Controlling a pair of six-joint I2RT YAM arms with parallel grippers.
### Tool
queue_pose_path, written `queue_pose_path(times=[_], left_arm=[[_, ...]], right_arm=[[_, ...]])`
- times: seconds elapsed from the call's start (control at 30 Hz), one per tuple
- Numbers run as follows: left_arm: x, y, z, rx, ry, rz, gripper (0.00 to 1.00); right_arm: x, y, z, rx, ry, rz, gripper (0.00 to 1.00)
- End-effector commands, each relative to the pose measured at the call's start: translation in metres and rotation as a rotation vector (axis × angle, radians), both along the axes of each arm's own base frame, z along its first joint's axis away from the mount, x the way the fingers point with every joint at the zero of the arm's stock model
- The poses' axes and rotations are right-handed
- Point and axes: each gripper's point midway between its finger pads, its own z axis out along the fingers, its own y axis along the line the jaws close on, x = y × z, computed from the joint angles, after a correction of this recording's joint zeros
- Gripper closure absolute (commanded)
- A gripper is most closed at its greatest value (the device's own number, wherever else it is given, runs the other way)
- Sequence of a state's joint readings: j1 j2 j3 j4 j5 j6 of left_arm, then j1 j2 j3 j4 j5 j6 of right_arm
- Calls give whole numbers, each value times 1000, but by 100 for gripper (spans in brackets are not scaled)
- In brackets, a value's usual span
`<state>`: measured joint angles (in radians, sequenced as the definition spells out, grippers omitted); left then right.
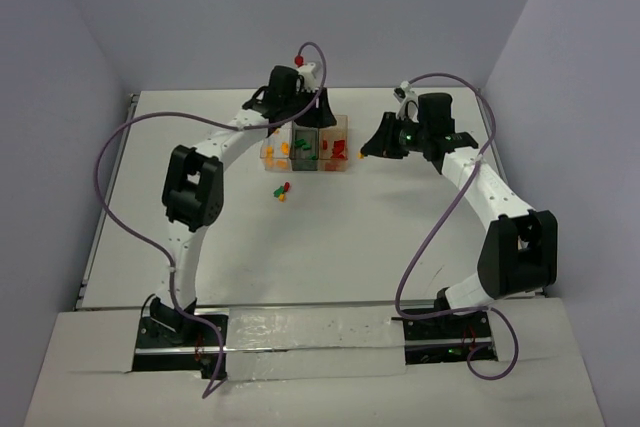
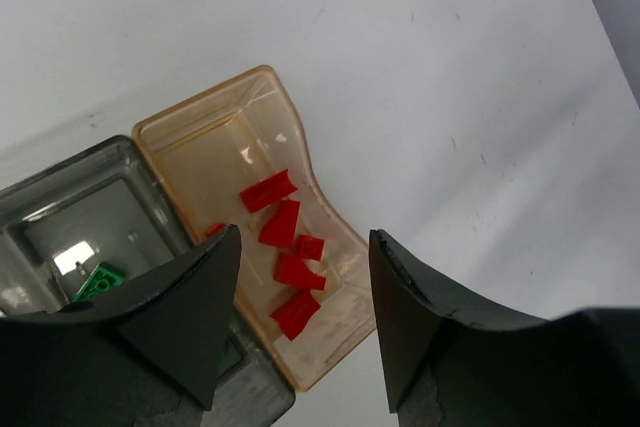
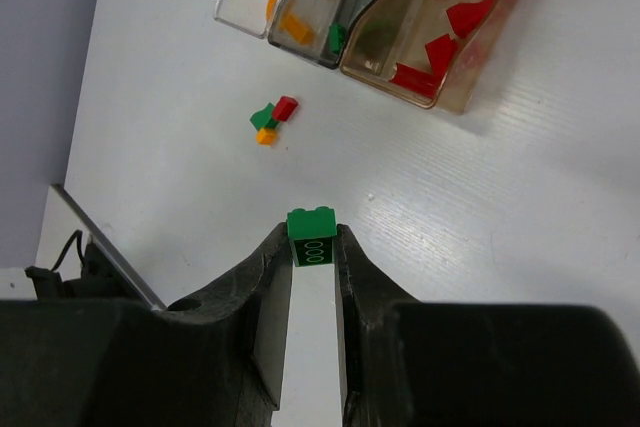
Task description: Sort the legos into containers by color
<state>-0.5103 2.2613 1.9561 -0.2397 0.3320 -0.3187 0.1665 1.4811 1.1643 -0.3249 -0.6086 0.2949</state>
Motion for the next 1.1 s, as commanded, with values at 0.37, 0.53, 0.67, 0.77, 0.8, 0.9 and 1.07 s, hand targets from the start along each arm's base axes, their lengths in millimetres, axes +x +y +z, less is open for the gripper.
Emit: queue_pose_path(times=[0.37,0.53,0.67,0.77,0.8,0.9,1.07], left_arm=[[-202,73,146,-548,104,-515,40],[-214,78,148,-550,74,-515,39],[-226,79,152,-544,44,-554,39],[-231,80,150,-533,37,-568,39],[-232,80,149,-531,43,-569,39],[-237,80,151,-530,40,-583,40],[-246,79,147,-532,70,-624,42]], right_arm=[[-40,98,86,360,-204,454,100],[-72,130,100,419,-188,594,100],[-87,142,104,440,-169,653,100],[-94,148,107,452,-161,681,100],[-95,149,107,452,-160,685,100],[-94,149,106,449,-158,682,100],[-92,149,101,437,-154,675,100]])
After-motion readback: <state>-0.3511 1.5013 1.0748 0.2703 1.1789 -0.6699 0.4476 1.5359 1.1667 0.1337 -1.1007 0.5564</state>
